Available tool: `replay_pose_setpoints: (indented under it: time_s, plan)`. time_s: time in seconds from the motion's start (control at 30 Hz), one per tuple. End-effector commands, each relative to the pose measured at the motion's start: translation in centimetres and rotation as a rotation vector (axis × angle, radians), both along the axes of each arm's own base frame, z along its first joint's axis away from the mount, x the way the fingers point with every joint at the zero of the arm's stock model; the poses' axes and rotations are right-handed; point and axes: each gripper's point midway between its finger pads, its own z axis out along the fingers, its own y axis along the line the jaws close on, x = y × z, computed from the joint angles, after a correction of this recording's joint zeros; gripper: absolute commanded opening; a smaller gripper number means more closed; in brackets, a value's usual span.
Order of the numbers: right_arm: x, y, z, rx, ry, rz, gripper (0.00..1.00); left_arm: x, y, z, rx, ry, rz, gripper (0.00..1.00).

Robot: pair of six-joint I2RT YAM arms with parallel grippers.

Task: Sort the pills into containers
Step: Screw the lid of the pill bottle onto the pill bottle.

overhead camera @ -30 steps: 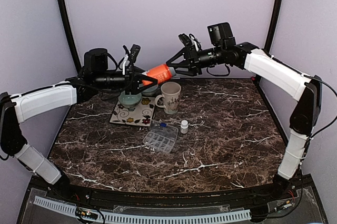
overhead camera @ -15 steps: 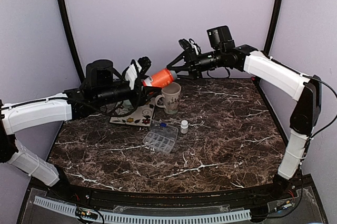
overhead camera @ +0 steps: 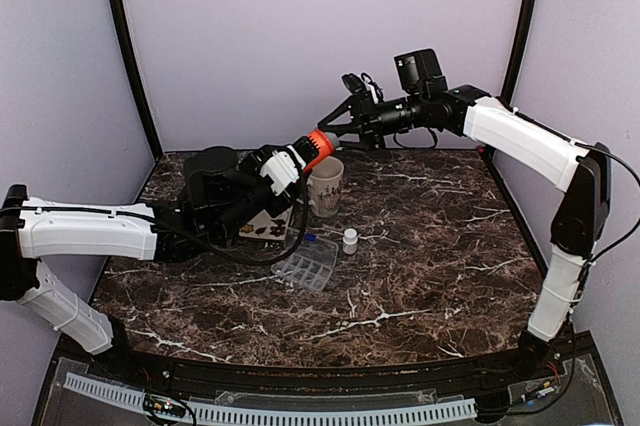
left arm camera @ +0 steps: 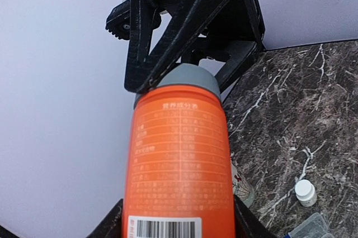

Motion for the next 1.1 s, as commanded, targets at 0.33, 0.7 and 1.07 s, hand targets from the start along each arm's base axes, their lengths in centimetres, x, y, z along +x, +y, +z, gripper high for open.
replay_pose_setpoints:
  time_s: [0.33, 0.7, 1.07]
  plan:
    - [-0.4, 1.3, -3.4, -0.115, 0.025, -0.027, 0.39, -1.5, 0.4, 6.6, -0.198, -0.163, -0.01, 0.0]
    - [-0.3, 0.8, -0.7, -0.064, -0.06, -0.05, 0.71, -1.9, 2.0, 5.5, -0.284, 0.06, -0.17, 0.0]
    - [-1.0, -0.2, 1.8, -0.025, -0.121, -0.075, 0.75, -1.5, 2.1, 3.5, -0.274, 0.168, -0.185, 0.0]
